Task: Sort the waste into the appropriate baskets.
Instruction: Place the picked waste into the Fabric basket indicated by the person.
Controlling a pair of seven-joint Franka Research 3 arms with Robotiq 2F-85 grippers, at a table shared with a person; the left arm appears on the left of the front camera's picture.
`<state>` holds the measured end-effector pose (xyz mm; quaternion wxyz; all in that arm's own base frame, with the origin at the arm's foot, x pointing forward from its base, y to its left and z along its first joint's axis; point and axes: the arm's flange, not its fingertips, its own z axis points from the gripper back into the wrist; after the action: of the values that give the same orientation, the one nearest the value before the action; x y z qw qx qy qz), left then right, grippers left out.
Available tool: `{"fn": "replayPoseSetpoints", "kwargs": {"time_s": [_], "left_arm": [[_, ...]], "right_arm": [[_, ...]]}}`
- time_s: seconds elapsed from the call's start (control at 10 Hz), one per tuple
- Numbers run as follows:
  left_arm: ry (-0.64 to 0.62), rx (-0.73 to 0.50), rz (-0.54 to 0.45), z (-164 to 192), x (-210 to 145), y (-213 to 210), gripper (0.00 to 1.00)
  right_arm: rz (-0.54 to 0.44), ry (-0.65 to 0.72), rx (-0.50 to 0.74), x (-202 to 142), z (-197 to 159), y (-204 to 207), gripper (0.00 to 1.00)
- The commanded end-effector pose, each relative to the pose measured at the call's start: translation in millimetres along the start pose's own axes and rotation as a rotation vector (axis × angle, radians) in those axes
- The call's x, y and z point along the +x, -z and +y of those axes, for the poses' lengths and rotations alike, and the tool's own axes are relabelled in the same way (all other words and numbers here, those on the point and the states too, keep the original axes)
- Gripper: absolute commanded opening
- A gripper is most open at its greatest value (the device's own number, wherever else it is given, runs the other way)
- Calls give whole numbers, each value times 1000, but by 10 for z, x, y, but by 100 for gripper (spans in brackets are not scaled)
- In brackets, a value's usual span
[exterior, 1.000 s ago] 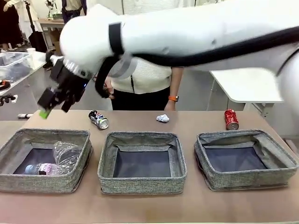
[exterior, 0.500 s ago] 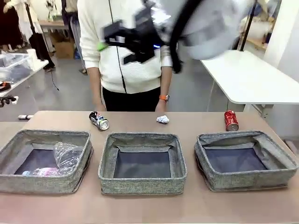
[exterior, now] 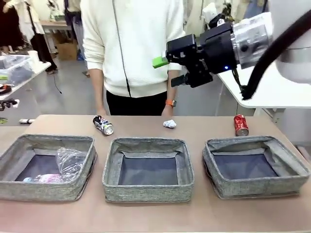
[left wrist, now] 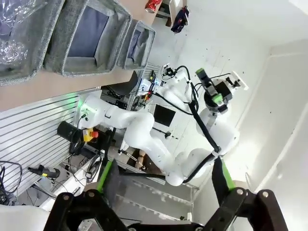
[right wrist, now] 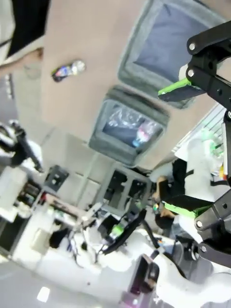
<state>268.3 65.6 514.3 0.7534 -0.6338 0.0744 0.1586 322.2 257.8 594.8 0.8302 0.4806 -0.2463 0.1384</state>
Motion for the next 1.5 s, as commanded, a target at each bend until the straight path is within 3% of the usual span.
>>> {"fn": "replayPoseSetpoints", "kwargs": {"time_s": [0.0, 0.1, 0.2, 0.3, 0.5, 0.6, 0.8, 1.0, 1.2, 1.3, 1.4], "left_arm": [[15, -23, -2, -36, -44, -11, 100], [0, 0, 0, 0, 0, 0, 100], [-8, -2, -58, 27, 99, -26, 100], [-29, -35, -63, 59, 209, -51, 100], [-49, -81, -49, 134, 368, -147, 100], [-31, -85, -55, 192, 443, -249, 100], [-60, -162, -66, 231, 528, -474, 100], [-67, -202, -77, 239, 550, -593, 100], [-88, -215, -65, 218, 565, -548, 100], [-81, -177, -88, 291, 548, -615, 100], [-81, -177, -88, 291, 548, -615, 100]], "right_arm": [[19, 34, -6, -148, -221, -115, 100], [84, 152, 12, 30, -306, 37, 100], [184, 221, 48, 126, -373, -153, 100], [278, 336, 138, 225, -507, -543, 100], [316, 344, 181, 225, -977, -1458, 100], [235, 406, 247, 137, -1194, -1937, 100], [114, 529, 155, -304, -1482, -2625, 100], [-104, 668, 134, -1017, -1921, -2846, 100], [-130, 647, 120, -1283, -2242, -2340, 100], [-57, 648, 141, -994, -2041, -2953, 100], [-57, 648, 141, -994, -2041, -2953, 100]]}}
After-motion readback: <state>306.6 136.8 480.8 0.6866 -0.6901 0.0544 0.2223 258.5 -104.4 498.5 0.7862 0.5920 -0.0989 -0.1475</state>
